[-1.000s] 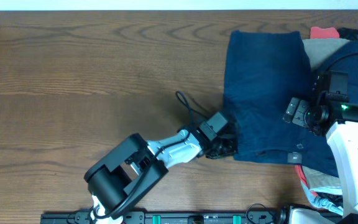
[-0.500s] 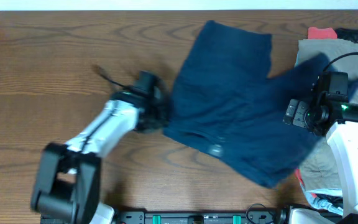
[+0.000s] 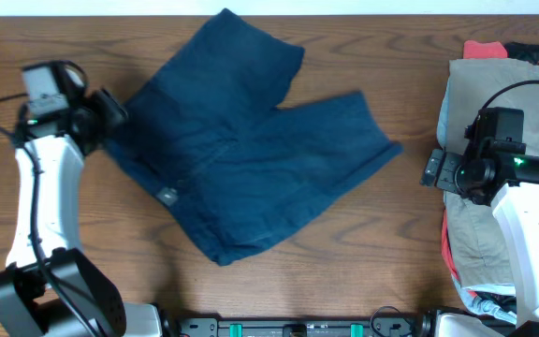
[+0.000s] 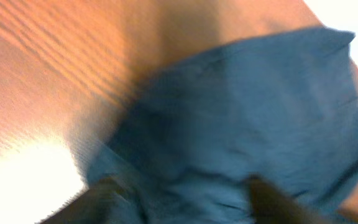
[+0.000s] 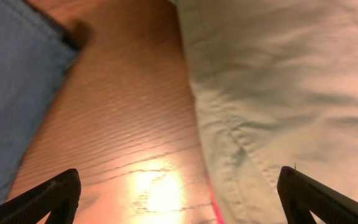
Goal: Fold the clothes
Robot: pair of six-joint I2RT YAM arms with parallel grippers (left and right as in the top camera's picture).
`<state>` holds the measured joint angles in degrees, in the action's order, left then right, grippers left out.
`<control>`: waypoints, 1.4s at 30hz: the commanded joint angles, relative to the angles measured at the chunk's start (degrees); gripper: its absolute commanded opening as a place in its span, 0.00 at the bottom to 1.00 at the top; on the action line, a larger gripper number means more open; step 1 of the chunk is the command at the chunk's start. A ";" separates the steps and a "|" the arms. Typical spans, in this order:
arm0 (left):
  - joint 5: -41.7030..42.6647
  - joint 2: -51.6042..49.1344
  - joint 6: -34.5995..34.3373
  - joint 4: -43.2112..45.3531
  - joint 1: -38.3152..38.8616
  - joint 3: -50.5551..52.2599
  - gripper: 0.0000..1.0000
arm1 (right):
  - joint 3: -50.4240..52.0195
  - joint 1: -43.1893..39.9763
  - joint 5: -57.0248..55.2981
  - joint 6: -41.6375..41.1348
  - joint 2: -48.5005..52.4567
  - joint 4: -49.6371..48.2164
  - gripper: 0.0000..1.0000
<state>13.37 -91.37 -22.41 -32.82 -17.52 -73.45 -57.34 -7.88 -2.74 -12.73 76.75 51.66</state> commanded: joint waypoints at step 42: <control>6.23 0.76 -21.79 -15.04 30.21 27.32 1.00 | -0.92 11.89 12.96 -10.84 27.61 -25.64 0.34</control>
<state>22.22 -90.65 -43.55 -48.53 12.53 -46.50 -57.65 4.19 12.05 -22.55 103.61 26.22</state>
